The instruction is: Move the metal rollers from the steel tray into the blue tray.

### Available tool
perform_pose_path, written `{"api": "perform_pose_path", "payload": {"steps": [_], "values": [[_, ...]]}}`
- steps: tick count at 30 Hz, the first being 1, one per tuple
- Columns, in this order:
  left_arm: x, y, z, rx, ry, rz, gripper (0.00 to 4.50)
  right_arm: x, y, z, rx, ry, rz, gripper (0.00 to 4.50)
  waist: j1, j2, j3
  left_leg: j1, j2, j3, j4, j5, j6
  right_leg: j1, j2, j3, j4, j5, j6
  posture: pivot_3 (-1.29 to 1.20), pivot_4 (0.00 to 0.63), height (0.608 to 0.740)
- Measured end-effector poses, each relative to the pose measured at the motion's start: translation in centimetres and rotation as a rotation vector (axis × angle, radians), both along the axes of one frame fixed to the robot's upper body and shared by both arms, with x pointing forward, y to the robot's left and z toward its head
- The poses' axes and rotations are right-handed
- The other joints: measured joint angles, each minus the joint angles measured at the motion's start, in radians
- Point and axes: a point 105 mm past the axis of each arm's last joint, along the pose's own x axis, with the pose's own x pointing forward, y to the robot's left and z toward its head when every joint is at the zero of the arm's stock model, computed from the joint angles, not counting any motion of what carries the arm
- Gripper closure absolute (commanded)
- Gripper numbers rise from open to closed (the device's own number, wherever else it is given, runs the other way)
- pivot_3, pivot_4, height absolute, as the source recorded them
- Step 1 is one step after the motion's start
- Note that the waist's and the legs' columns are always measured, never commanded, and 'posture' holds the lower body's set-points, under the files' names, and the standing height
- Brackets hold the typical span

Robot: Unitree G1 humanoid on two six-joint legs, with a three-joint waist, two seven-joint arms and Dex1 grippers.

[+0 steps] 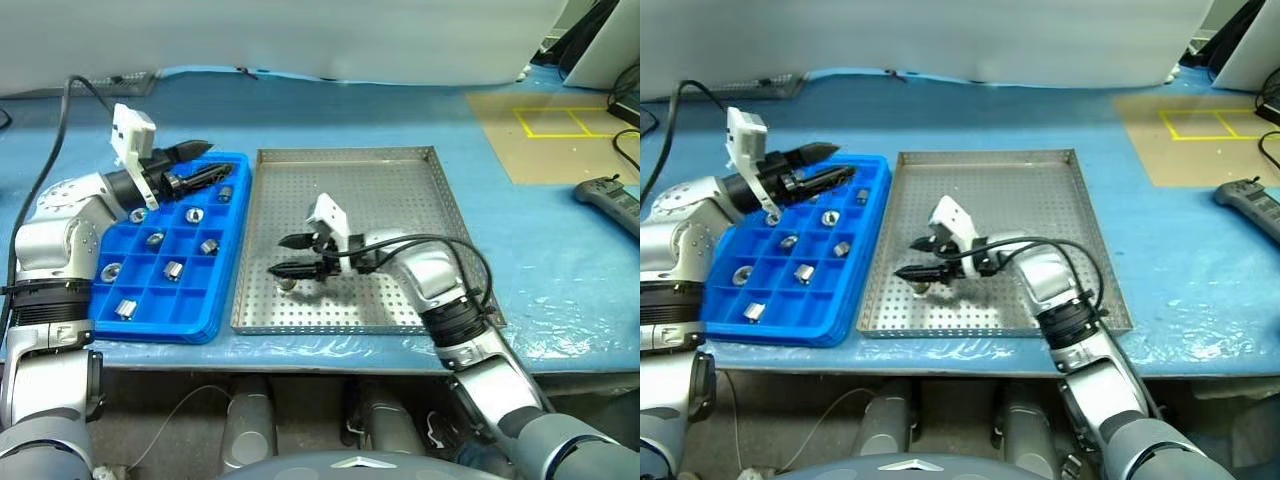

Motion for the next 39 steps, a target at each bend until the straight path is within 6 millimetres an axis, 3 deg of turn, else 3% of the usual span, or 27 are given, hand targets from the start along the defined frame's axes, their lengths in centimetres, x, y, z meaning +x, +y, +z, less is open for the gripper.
{"api": "perform_pose_path", "payload": {"steps": [4, 12, 20, 23, 26, 30, 33, 35, 37, 39], "values": [[0.0, 0.0, -0.5, -0.011, 0.011, 0.012, 0.82, 0.2, 0.5, -2.4, -0.049, 0.037, -0.068, 1.15, 0.006, 0.0, 0.0, 0.001, 0.0, -0.001, -0.002, 0.0, 0.0, 0.005, 0.0, -0.001, -0.007, 0.001, 0.001, 0.12, 0.15, 0.74], [0.0, 0.1, -0.7, -0.008, 0.015, 0.018, 0.82, 1.0, -2.0, -4.0, -0.178, -0.07, -0.091, 1.15, 0.01, -0.001, -0.001, 0.003, 0.0, -0.001, -0.006, 0.001, -0.002, 0.009, -0.001, -0.002, -0.013, 0.003, 0.001, 0.1, 0.15, 0.74], [0.3, 0.5, -0.7, -0.013, 0.0, 0.037, 0.82, -0.3, -2.8, -4.6, -0.176, -0.061, -0.046, 1.15, 0.009, -0.001, -0.001, 0.008, 0.0, 0.0, -0.006, 0.0, 0.0, 0.013, -0.001, -0.002, -0.013, 0.002, 0.003, 0.1, 0.15, 0.74], [0.7, 0.8, -0.4, -0.016, -0.025, 0.066, 0.82, -0.1, -2.5, -4.7, -0.166, -0.06, -0.066, 1.69, 0.009, -0.001, -0.001, 0.009, 0.0, 0.0, -0.006, 0.0, 0.001, 0.014, -0.001, -0.002, -0.013, 0.002, 0.003, 0.11, 0.15, 0.74], [1.3, 1.8, 0.5, -0.038, -0.087, 0.139, 0.82, 0.2, -2.2, -4.8, -0.149, -0.057, -0.088, 2.79, 0.01, -0.001, -0.001, 0.009, 0.0, -0.001, -0.006, 0.0, 0.001, 0.014, -0.001, -0.002, -0.013, 0.002, 0.003, 0.14, 0.15, 0.74], [1.6, 3.2, 1.8, -0.101, -0.17, 0.244, 0.82, 0.2, -1.5, -4.5, -0.105, -0.036, -0.089, 2.88, 0.015, -0.002, -0.001, 0.009, 0.0, -0.001, -0.007, 0.0, 0.0, 0.013, -0.001, -0.002, -0.013, 0.002, 0.003, 0.2, 0.15, 0.74], [1.7, 5.9, 3.1, -0.115, -0.282, 0.448, 0.82, 1.3, 0.3, -2.0, -0.007, -0.037, -0.099, 2.88, 0.015, -0.002, 0.0, 0.006, 0.001, -0.001, -0.007, 0.0, 0.0, 0.009, 0.0, -0.002, -0.012, 0.002, 0.003, 0.24, 0.15, 0.74], [1.4, 8.1, 4.0, -0.134, -0.343, 0.592, 0.82, 2.0, 1.9, 1.4, 0.075, -0.097, -0.074, 2.88, 0.019, -0.003, 0.0, 0.006, 0.001, -0.001, -0.009, 0.0, 0.0, 0.009, 0.0, -0.003, -0.012, 0.002, 0.003, 0.28, 0.15, 0.74], [0.9, 9.6, 4.1, -0.136, -0.37, 0.672, 0.82, 2.0, 3.3, 3.9, 0.136, -0.136, -0.043, 2.88, 0.028, -0.004, -0.001, 0.007, 0.001, -0.001, -0.011, 0.0, 0.0, 0.01, -0.001, -0.002, -0.014, 0.001, 0.003, 0.31, 0.15, 0.74], [0.3, 10.9, 3.6, -0.135, -0.367, 0.746, 0.82, 1.7, 4.8, 5.0, 0.154, -0.156, 0.001, 2.88, 0.033, -0.004, -0.001, 0.006, 0.001, -0.001, -0.012, 0.0, 0.0, 0.009, -0.002, -0.002, -0.015, 0.001, 0.003, 0.33, 0.15, 0.74]]}}
